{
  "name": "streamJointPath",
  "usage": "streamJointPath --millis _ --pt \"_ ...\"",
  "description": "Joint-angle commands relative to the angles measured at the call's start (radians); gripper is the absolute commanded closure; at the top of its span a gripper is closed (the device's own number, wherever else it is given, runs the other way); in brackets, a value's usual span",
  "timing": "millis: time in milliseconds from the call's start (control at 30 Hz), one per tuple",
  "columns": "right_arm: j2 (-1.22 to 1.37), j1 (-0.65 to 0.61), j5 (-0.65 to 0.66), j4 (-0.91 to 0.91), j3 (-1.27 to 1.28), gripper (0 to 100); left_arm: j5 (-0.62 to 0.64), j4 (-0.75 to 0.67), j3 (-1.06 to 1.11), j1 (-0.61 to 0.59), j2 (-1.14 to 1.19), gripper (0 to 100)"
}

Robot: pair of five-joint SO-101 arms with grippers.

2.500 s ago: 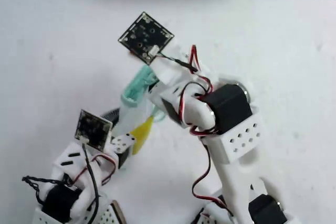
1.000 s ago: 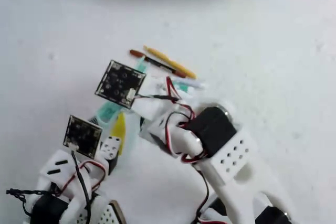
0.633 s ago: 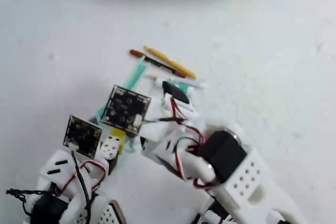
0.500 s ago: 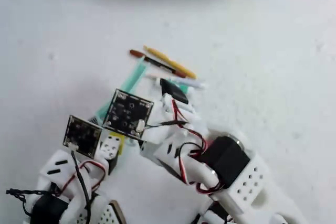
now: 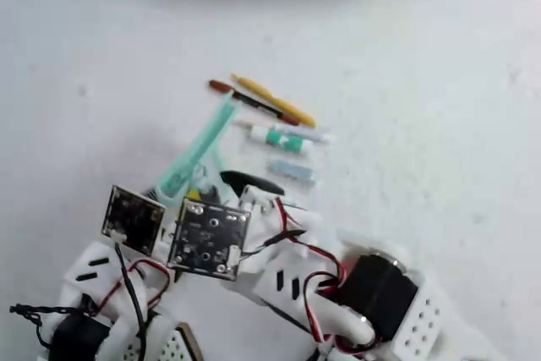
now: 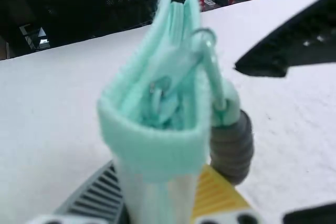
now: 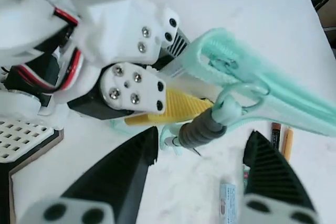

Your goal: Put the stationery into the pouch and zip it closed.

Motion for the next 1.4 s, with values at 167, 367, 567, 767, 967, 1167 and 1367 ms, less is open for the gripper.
streamJointPath --millis 167,367,567,767,967,1167,1367 --pt "0.054 -0.005 -0.002 -0.130 -0.003 74.4 -0.011 -0.026 -0.006 0.002 -0.004 98" --pt "0.128 -0.005 -0.002 -0.163 -0.009 75.7 -0.011 -0.025 -0.006 0.002 -0.004 98" --pt "0.137 0.001 -0.002 -0.159 -0.002 87.5 -0.011 -0.023 -0.006 0.002 -0.004 98" --pt "0.137 0.102 -0.068 -0.193 -0.002 87.6 -0.011 -0.021 -0.006 0.002 -0.004 98" --pt "0.124 0.107 -0.071 -0.205 -0.014 91.4 -0.011 -0.023 -0.006 0.002 -0.004 98" --pt "0.001 0.111 -0.069 -0.200 -0.041 97.5 -0.015 -0.041 -0.018 0.002 -0.004 98" --pt "-0.030 0.111 -0.017 -0.179 -0.040 98.1 -0.008 -0.028 -0.040 0.001 -0.004 79"
